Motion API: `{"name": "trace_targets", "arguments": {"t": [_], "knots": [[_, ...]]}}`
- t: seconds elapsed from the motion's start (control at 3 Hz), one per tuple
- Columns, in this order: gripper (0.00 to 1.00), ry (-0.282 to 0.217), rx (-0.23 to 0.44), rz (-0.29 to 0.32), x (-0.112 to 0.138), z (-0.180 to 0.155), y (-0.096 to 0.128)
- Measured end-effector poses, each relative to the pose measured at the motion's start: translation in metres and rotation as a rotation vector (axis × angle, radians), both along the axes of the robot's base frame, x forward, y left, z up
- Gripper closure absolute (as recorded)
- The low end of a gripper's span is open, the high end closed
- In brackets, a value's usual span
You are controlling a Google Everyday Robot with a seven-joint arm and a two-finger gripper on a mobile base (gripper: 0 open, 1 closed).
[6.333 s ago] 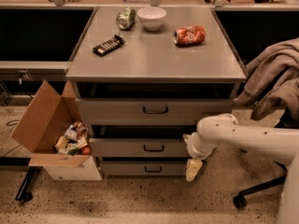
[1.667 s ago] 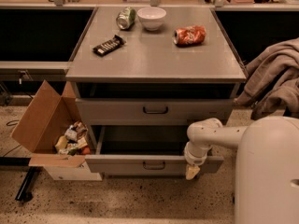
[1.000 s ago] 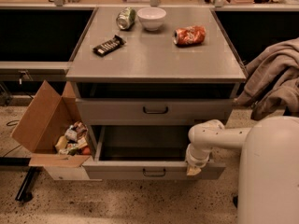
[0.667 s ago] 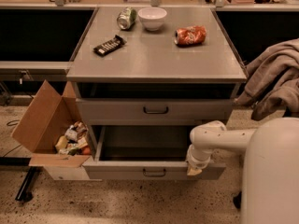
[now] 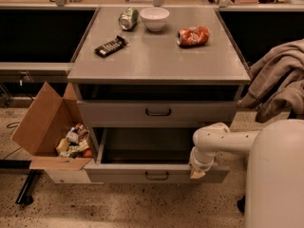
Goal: Open middle drawer
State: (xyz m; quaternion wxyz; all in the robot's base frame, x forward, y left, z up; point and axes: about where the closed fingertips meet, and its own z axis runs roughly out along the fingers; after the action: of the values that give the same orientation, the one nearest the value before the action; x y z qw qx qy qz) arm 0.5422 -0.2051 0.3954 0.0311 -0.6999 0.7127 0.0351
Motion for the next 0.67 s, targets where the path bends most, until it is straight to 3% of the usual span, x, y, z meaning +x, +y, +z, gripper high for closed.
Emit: {"name": "trace_targets", "arguments": {"t": [0.67], "knots": [[0.0,0.0,0.0,0.0,-0.0002,-0.0001,0.0]]}}
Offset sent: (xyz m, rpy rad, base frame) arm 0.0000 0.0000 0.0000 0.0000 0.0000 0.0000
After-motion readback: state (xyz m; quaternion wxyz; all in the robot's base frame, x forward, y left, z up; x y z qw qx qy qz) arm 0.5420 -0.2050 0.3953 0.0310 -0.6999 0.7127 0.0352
